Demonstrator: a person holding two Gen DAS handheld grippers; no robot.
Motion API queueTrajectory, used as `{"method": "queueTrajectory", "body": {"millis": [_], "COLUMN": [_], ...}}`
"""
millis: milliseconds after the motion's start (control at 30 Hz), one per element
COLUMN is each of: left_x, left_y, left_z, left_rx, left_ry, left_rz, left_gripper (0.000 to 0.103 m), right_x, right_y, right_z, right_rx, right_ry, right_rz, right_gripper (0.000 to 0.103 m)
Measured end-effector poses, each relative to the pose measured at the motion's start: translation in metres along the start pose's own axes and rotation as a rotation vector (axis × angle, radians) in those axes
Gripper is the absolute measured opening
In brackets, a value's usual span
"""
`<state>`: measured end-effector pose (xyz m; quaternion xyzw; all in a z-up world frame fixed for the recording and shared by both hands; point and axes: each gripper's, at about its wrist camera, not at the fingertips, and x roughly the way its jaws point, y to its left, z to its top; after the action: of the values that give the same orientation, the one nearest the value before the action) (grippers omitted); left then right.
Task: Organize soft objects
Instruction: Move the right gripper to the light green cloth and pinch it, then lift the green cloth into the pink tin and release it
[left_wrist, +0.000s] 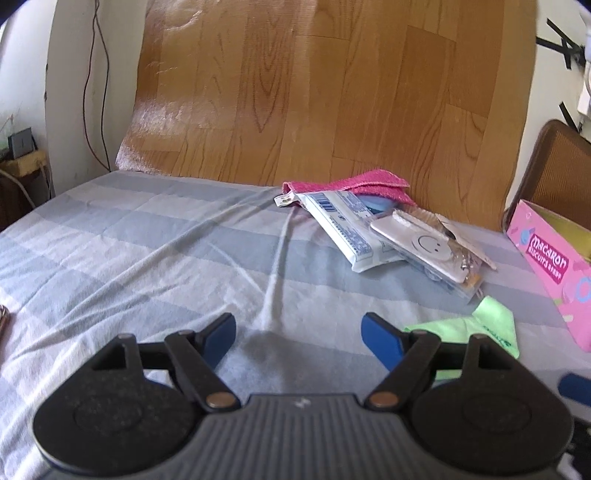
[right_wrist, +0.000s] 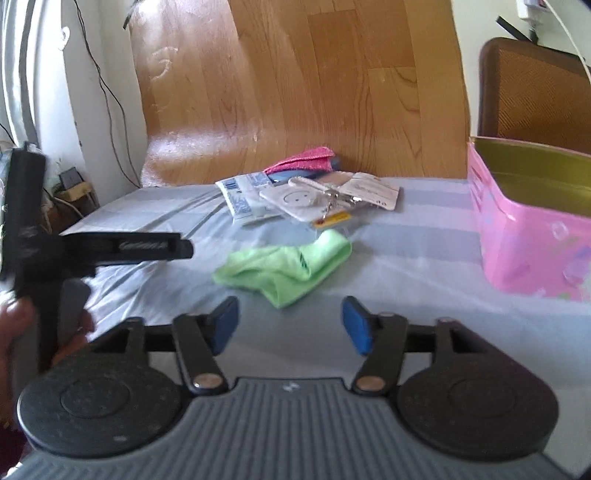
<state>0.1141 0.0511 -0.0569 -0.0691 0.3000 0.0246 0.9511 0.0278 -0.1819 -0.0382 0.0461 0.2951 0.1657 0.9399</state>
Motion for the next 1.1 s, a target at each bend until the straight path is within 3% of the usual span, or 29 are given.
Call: {"method": "queueTrajectory", "body": {"millis": [133,200,267,333,400,433,667,833,1000,1100], "left_x": [-0.001,-0.001,-0.001,0.000,0.000,0.001,0.001,-0.003,-0.043,-0.053], "left_y": [-0.001,-0.002,-0.002,-0.001,0.000,0.000,-0.003,-0.026,-0.077,-0.110], "left_z": [0.000,-0.001,0.000,0.000,0.000,0.000,-0.001,-0.003,-0.016,-0.029], "left_rx": [0.007,0.014,0.014,0.010,0.006,0.005,0.029,0.125,0.185,0.274], "left_ry": [-0.007,-0.007,-0.005,-0.002,0.001,0.003,0.011,0.058,0.122,0.199], "left_rz": [-0.008,-0.009,-0.013,-0.018,-0.024,-0.026,-0.057,-0.125,-0.397,-0.473], "left_gripper": [0.077,0.077,0.077,0.077,0.077,0.077,0.077,0.077,0.076,0.076], "right_x": [0.029,0.042,0.056,0.069,0.073,0.072,0.028,-0.021,-0.053,-0.060], "right_y": [0.005,0.009,0.014,0.018,0.022,0.023,0.019,0.003,-0.021,-0.032], "right_z": [0.014,0.021,0.026,0.028,0.026,0.024,0.003,-0.030,-0.049,-0.053], "right_rx": [-0.021,-0.031,-0.051,-0.074,-0.110,-0.121,-0.119,-0.082,0.031,0.092], "right_ry": [0.018,0.031,0.048,0.075,0.080,0.081,0.056,0.024,-0.017,-0.034], "right_rz": [-0.019,-0.016,-0.024,-0.023,-0.034,-0.032,-0.022,-0.063,-0.075,-0.054], "right_gripper": [0.084,0.084,0.068,0.029,0.015,0.014,0.013,0.013,0.013,0.013]}}
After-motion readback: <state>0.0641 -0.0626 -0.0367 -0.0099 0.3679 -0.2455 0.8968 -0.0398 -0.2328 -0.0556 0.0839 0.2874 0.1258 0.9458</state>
